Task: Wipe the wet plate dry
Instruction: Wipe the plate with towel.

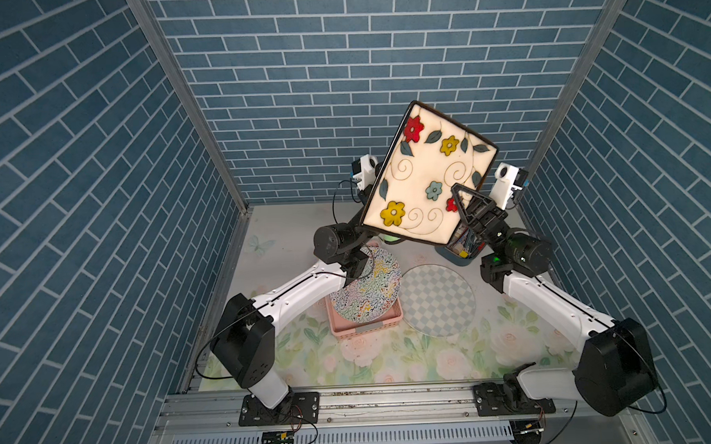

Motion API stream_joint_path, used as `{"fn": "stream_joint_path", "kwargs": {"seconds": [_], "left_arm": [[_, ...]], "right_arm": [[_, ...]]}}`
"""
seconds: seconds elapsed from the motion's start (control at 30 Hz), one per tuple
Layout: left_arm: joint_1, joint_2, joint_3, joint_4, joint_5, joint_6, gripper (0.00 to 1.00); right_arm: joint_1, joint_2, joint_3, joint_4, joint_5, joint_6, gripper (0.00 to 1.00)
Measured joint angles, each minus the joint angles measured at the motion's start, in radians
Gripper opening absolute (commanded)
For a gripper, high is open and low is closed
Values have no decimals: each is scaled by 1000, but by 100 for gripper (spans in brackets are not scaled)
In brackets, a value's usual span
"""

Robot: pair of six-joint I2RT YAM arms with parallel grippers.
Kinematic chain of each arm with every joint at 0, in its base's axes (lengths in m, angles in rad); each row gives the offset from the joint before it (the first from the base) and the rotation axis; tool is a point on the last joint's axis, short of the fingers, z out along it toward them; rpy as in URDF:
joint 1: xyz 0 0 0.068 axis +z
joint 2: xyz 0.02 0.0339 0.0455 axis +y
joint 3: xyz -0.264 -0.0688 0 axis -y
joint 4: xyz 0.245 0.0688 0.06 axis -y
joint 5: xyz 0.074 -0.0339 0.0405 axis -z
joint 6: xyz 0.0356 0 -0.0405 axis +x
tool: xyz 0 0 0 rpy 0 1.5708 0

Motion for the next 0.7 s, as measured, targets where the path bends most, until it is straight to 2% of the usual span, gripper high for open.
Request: {"fn": "stream_joint_path", "kwargs": {"seconds": [0.07,0.17,0.27,0.4,0.5,0.57,0.63,0.7], "left_arm": [[10,-3,6,14,-6,0,0],[-13,-3,9,43,-23,4,0],[-55,-5,-3,44,-58,15,0],[-59,-62,-151,22,-76,29,0],[-19,-127,-251,-31,-73,55,0],[39,-195,-297,-137,-40,116,0],[137,-322,-359,-285,-2,215,0],[220,-455,-348,-453,-1,362,0]], "right_arm": [[67,5,-15,-13,0,-35,0],[100,17,2,-8,-31,-81,0],[40,26,55,0,-96,-81,0],[-110,10,56,15,-146,-10,0],[-216,-18,0,-2,-118,43,0],[-267,-65,-77,-52,-103,63,0],[-348,-163,-212,-136,-85,35,0],[-425,-244,-324,-274,-48,-21,0]]}}
